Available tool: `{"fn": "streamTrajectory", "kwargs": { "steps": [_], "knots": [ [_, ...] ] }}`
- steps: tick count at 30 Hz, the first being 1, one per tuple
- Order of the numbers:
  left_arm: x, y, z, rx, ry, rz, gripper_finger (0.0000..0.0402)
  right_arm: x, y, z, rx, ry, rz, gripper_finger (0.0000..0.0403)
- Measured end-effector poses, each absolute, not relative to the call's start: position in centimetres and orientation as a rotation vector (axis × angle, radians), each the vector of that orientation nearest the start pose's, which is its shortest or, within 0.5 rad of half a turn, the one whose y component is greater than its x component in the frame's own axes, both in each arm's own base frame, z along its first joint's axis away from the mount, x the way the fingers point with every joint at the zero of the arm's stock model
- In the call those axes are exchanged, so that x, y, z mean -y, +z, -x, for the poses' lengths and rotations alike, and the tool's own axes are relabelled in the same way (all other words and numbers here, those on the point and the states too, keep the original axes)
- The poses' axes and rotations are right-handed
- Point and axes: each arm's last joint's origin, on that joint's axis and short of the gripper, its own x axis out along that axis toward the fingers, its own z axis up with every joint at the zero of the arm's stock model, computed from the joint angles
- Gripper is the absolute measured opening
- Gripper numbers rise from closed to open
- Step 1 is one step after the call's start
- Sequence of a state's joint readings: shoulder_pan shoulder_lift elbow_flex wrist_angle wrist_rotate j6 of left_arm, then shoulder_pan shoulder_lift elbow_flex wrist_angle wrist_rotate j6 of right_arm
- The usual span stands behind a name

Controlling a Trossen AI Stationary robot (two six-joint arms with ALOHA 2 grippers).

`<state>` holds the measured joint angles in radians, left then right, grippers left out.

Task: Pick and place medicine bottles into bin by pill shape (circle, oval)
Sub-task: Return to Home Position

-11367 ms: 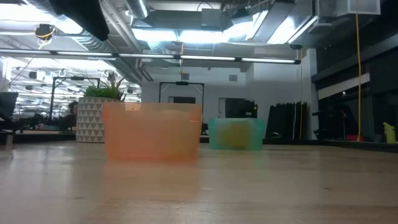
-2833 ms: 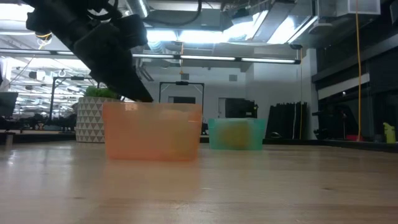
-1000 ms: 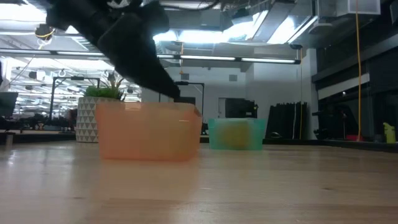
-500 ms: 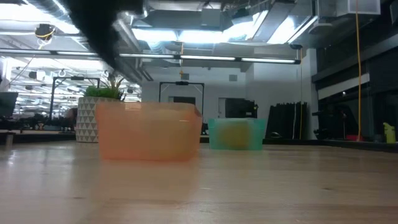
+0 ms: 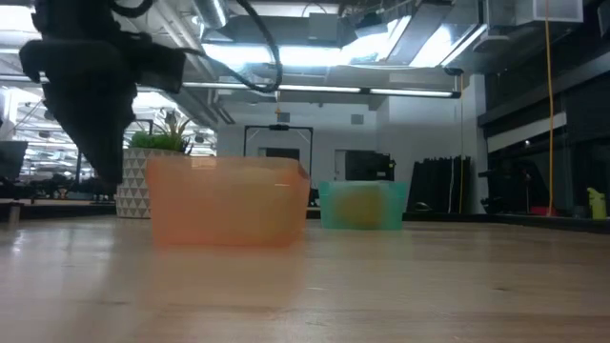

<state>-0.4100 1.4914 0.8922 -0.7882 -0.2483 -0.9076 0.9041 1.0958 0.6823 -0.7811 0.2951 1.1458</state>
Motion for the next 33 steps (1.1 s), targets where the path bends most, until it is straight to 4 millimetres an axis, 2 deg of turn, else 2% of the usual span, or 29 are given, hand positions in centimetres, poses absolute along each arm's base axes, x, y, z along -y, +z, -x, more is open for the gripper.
{"fn": "streamTrajectory", "kwargs": {
  "steps": [13, 25, 28, 33],
  "knots": [
    [9.8, 18.4, -24.8, -1.07, 0.378, 0.308, 0.0179, -13.9, 20.6, -12.0, -1.111, -0.091, -0.34, 0.0135],
    [9.7, 18.4, -24.5, -1.131, 0.362, 0.288, 0.0179, -13.9, 20.6, -12.0, -1.111, -0.091, -0.34, 0.0135],
    [9.8, 19.6, -24.6, -1.175, 0.364, 0.287, 0.0179, -13.9, 20.6, -12.0, -1.111, -0.091, -0.34, 0.0135],
    [10.0, 23.5, -24.7, -1.248, 0.401, 0.267, 0.0179, -13.9, 20.6, -12.0, -1.114, -0.085, -0.344, 0.0135]
  ]
}}
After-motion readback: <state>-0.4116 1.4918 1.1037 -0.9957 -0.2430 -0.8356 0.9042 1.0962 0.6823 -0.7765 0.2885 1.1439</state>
